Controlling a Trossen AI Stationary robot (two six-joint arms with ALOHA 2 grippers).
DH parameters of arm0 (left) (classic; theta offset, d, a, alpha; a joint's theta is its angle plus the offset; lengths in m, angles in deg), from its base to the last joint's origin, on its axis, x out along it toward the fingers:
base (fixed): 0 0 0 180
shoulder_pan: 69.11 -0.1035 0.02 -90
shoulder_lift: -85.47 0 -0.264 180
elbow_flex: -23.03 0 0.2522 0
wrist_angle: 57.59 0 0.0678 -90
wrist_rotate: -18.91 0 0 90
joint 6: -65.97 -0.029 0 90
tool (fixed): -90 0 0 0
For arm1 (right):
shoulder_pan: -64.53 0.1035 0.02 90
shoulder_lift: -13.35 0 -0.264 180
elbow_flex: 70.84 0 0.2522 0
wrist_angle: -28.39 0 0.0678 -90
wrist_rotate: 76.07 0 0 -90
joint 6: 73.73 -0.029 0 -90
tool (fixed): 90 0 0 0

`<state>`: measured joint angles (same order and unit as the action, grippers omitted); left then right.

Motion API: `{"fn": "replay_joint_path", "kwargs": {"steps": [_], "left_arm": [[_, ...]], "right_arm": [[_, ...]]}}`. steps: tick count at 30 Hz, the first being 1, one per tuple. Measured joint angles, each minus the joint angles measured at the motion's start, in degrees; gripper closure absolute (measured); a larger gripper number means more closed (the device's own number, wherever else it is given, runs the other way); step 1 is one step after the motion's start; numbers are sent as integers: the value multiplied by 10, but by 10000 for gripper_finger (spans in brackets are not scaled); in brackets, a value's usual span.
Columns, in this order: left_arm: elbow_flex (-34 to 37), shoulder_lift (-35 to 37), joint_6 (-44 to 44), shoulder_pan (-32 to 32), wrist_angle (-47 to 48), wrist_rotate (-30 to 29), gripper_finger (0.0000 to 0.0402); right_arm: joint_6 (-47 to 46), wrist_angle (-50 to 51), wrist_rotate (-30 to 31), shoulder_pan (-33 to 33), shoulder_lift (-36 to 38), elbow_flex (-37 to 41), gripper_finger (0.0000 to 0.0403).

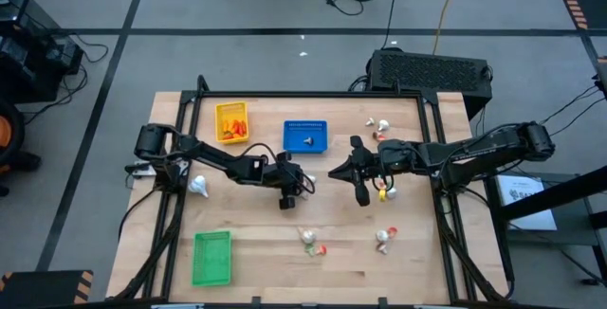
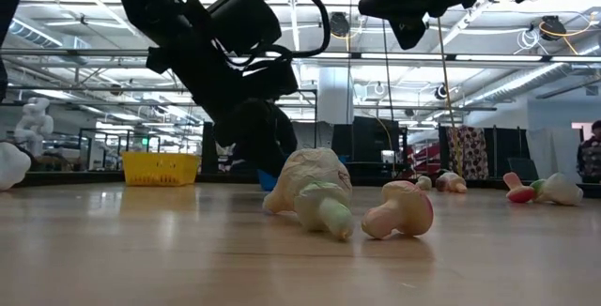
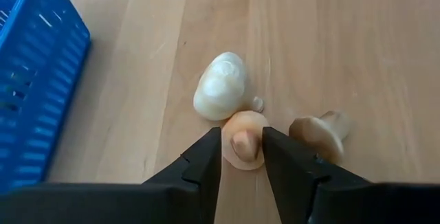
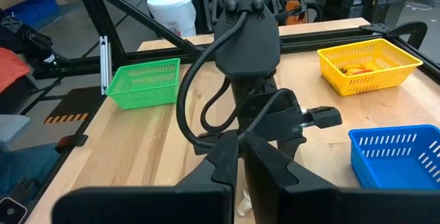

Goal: Sort produce into baskets
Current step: Put the orange mushroom into the blue bin

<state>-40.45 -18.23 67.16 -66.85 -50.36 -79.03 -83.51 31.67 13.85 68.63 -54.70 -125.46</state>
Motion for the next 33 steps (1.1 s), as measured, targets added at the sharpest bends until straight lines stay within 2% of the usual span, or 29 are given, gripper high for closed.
{"fn": "replay_joint_path", "kwargs": {"steps": [11, 15, 17, 20, 23, 28, 33], "left_arm": [[0, 3, 0, 0, 0, 0, 370], [-13, 34, -8, 0, 47, -7, 384], [-28, 58, -27, 0, 79, -32, 383], [-40, 96, -59, -4, 123, -104, 377], [-45, 126, -92, -21, 117, -141, 376], [-44, 129, -106, -82, 121, -136, 375], [-44, 111, -105, -139, 117, -76, 375]], "right_arm": [[0, 0, 0, 0, 0, 0, 385], [0, 1, 0, 0, 0, 0, 385], [0, 1, 0, 0, 0, 0, 385], [2, 3, 0, 0, 0, 0, 385], [2, 2, 0, 0, 0, 0, 385], [1, 0, 1, 0, 0, 0, 385], [0, 0, 0, 0, 0, 0, 385]]}}
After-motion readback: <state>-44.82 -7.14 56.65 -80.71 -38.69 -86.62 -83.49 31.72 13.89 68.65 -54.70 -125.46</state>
